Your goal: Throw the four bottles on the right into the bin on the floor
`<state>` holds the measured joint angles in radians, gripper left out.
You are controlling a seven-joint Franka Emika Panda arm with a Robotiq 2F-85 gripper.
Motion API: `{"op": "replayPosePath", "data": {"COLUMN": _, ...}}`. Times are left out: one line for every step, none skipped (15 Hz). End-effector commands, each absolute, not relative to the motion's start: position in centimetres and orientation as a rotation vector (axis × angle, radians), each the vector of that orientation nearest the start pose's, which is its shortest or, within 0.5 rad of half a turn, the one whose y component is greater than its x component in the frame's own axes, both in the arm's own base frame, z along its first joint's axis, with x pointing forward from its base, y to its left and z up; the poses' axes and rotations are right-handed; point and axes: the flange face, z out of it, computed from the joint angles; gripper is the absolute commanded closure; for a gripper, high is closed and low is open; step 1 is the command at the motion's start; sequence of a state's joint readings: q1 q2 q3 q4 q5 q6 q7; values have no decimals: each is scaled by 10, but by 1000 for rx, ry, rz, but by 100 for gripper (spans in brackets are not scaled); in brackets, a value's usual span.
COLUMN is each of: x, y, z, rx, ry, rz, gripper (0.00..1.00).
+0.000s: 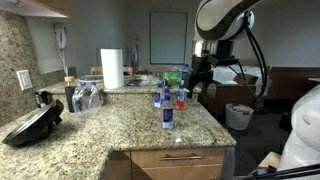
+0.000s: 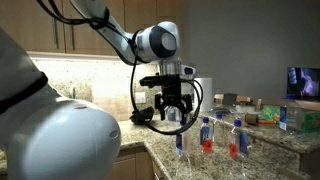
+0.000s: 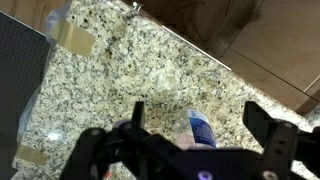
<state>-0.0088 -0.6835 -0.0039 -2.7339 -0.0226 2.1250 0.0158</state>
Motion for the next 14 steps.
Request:
{"op": "replayPosePath", "data": {"x": 339, "y": -5, "z": 427, "rx": -3156, "ry": 26, "rz": -117, "gripper": 0}}
{"op": "replayPosePath", "data": {"x": 339, "y": -5, "z": 427, "rx": -3156, "ry": 26, "rz": -117, "gripper": 0}}
{"op": "replayPosePath", "data": {"x": 339, "y": -5, "z": 427, "rx": -3156, "ry": 26, "rz": -117, "gripper": 0}}
{"op": "replayPosePath", "data": {"x": 339, "y": -5, "z": 427, "rx": -3156, "ry": 26, "rz": -117, "gripper": 0}}
{"op": "replayPosePath", "data": {"x": 339, "y": -5, "z": 427, "rx": -3156, "ry": 26, "rz": -117, "gripper": 0}}
{"op": "replayPosePath", "data": {"x": 339, "y": -5, "z": 427, "rx": -3156, "ry": 26, "rz": -117, "gripper": 0}}
{"op": "replayPosePath", "data": {"x": 339, "y": -5, "z": 427, "rx": -3156, "ry": 26, "rz": -117, "gripper": 0}}
{"op": "replayPosePath", "data": {"x": 339, "y": -5, "z": 427, "rx": -3156, "ry": 26, "rz": -117, "gripper": 0}}
{"op": "replayPosePath", "data": {"x": 339, "y": -5, "z": 427, "rx": -3156, "ry": 26, "rz": -117, "gripper": 0}}
{"op": "replayPosePath", "data": {"x": 339, "y": -5, "z": 427, "rx": -3156, "ry": 26, "rz": -117, "gripper": 0}}
{"op": "replayPosePath", "data": {"x": 339, "y": -5, "z": 427, "rx": -3156, "ry": 26, "rz": -117, "gripper": 0}}
{"op": "replayPosePath", "data": {"x": 339, "y": -5, "z": 427, "rx": -3156, "ry": 26, "rz": -117, "gripper": 0}}
{"op": "replayPosePath", "data": {"x": 339, "y": -5, "z": 427, "rx": -3156, "ry": 26, "rz": -117, "gripper": 0}}
{"op": "replayPosePath", "data": {"x": 343, "y": -5, "z": 431, "rx": -3158, "ry": -3, "rz": -125, "gripper": 0}}
